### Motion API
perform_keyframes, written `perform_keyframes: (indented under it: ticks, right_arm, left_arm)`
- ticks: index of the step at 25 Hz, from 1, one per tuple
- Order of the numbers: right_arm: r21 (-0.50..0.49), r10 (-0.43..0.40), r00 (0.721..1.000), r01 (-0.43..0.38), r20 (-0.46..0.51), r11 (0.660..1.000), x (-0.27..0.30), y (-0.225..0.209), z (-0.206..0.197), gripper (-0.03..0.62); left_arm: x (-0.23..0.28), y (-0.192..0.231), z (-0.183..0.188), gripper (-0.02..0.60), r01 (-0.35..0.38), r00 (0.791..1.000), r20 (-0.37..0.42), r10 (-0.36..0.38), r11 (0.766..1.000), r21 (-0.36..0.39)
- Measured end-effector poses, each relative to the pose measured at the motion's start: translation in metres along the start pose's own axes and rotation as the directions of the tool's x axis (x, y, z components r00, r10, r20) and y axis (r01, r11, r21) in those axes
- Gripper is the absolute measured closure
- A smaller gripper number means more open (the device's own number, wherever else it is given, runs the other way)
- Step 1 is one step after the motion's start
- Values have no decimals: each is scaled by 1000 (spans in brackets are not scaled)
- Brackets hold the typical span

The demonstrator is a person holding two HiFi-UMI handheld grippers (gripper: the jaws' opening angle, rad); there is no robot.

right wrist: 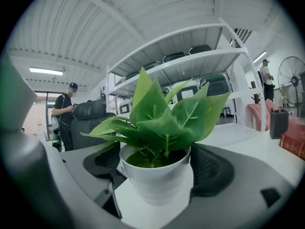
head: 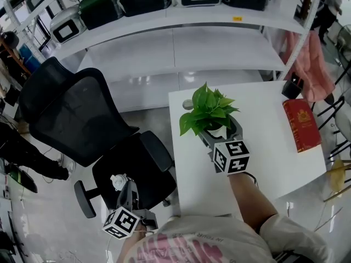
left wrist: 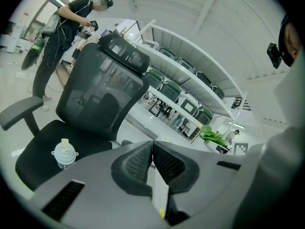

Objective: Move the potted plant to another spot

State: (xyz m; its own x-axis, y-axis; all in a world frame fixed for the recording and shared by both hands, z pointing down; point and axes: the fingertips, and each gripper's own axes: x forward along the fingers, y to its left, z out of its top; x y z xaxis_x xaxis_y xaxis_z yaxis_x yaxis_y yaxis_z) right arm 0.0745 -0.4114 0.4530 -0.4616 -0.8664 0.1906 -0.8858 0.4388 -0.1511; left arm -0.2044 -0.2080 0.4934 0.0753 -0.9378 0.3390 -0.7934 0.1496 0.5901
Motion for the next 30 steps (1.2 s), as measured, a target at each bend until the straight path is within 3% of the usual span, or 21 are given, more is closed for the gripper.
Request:
perform_keyframes:
  ticks: [16, 23, 30]
  right_arm:
    - [-25, -73, 993, 75, 93, 997, -66, 54, 35, 120]
    - [-20, -124, 986, 127, 108, 992, -89, 74, 39, 120]
    - [13, -198, 973, 198, 121, 980, -118, 77, 42, 118]
  left_arm:
    - [-19, 1, 28, 557, 135, 991, -21, -135, 991, 18]
    - [-23, -2, 42, 557, 207, 978, -29, -206, 975, 80]
    - [-28, -5, 44, 557, 268, 962, -75, -262, 959, 91]
